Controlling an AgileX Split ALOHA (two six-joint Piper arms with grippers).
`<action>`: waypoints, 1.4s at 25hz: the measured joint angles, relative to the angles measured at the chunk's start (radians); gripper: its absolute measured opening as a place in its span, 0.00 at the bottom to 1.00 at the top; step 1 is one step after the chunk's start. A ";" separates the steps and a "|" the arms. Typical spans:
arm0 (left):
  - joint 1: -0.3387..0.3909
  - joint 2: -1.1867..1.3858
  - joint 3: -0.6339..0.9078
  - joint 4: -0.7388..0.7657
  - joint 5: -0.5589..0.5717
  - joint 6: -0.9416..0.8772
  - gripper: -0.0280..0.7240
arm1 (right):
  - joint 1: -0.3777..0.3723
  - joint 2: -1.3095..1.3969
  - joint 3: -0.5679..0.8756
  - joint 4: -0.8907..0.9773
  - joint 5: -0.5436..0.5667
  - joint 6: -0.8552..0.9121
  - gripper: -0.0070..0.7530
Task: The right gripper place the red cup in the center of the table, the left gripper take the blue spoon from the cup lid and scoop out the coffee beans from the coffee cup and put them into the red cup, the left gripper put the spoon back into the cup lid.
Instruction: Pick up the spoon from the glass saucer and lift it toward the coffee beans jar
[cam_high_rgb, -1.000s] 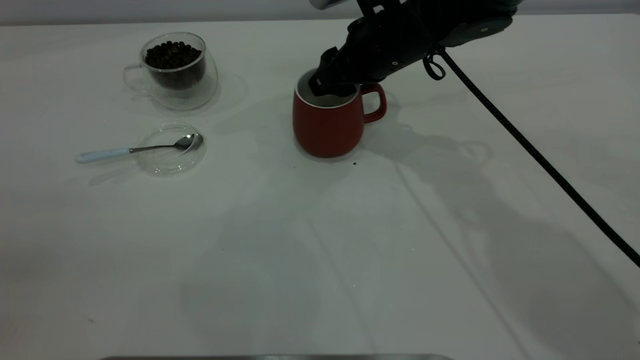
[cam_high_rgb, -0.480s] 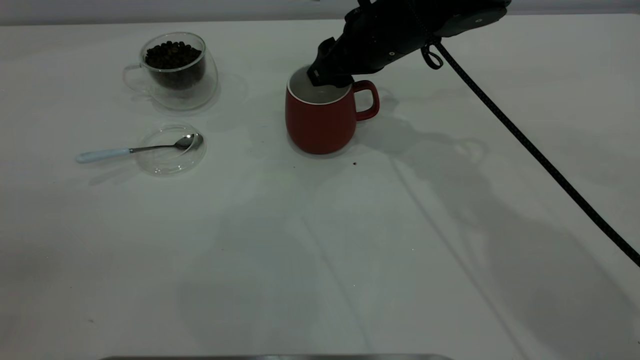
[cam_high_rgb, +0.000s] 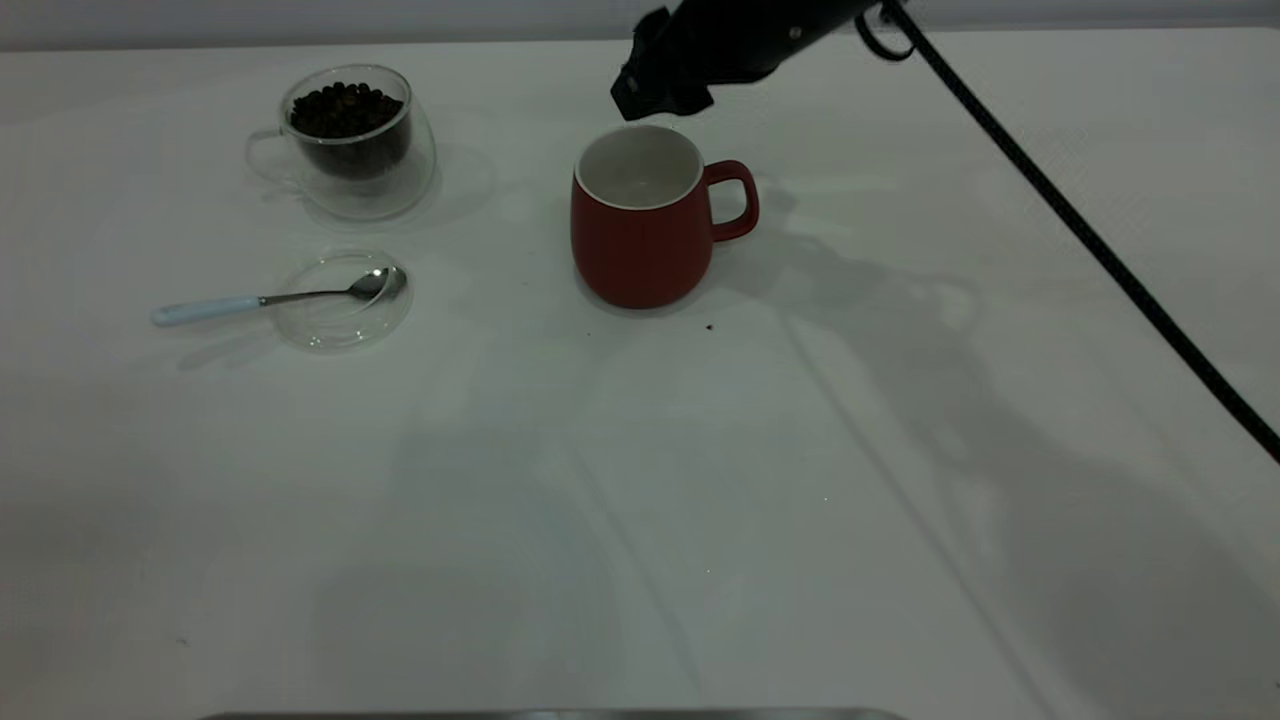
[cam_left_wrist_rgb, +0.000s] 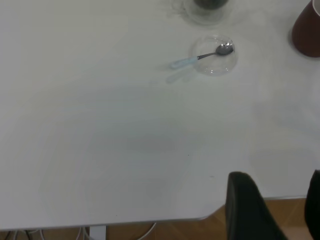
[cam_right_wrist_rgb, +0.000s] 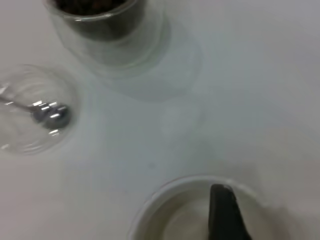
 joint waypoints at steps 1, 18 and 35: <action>0.000 0.000 0.000 0.000 0.000 0.000 0.50 | 0.000 -0.019 0.013 -0.055 0.030 0.054 0.65; 0.000 0.000 0.000 0.000 0.000 0.000 0.50 | 0.000 -0.896 0.380 -1.101 0.895 1.063 0.64; 0.000 0.000 0.000 0.000 0.000 0.000 0.50 | -0.331 -1.740 1.068 -1.354 0.795 1.477 0.64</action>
